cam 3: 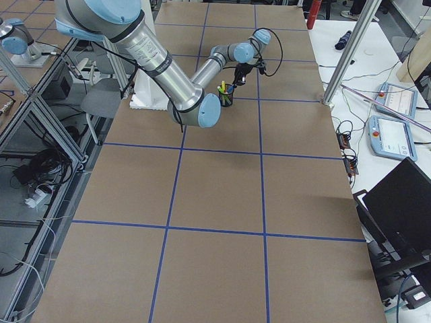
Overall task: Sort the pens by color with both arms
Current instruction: 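Lower the right gripper and grasp the blue highlighter in the cup, then lift the blue highlighter out of the cup with the right gripper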
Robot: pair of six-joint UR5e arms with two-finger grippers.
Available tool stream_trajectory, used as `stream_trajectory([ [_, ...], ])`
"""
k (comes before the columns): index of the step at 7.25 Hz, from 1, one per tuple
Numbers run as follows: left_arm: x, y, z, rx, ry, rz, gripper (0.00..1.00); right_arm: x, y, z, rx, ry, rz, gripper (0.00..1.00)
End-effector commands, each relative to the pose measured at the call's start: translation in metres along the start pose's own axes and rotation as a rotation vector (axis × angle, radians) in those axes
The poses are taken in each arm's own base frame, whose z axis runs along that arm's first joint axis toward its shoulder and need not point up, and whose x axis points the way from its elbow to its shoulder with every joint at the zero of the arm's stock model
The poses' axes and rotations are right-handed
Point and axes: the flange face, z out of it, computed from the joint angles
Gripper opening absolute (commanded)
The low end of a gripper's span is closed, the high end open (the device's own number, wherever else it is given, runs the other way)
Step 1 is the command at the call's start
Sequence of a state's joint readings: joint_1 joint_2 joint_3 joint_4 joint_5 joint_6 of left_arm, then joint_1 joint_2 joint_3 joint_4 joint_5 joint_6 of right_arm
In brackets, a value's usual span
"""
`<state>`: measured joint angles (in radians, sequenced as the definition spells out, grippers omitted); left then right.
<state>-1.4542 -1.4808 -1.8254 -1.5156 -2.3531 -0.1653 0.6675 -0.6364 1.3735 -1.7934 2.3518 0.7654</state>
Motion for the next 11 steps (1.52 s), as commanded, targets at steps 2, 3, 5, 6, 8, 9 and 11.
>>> stream_trajectory([
  [2,0.0,0.0,0.0,0.001,0.0,0.0,1.0,-0.004,0.016,-0.035,0.006,-0.004,0.016,0.0],
  [3,0.001,0.0,-0.001,0.002,0.0,0.0,1.0,-0.001,0.022,-0.063,0.044,-0.022,0.008,0.0],
  [5,0.002,0.0,-0.001,0.003,0.001,-0.004,1.0,0.01,0.038,-0.131,0.156,-0.068,-0.024,0.0],
  [6,0.003,0.0,-0.002,0.005,0.001,-0.011,1.0,0.022,0.049,-0.161,0.215,-0.082,-0.034,0.0],
  [8,0.004,0.0,-0.003,0.007,0.001,-0.006,1.0,0.056,0.06,-0.224,0.342,-0.089,-0.021,0.0],
  [9,0.004,0.0,-0.004,0.009,0.002,-0.006,1.0,0.078,0.071,-0.226,0.431,-0.029,-0.021,0.0],
  [11,0.007,-0.001,-0.007,0.018,0.003,0.005,1.0,0.124,0.066,-0.211,0.606,0.07,-0.032,0.0],
])
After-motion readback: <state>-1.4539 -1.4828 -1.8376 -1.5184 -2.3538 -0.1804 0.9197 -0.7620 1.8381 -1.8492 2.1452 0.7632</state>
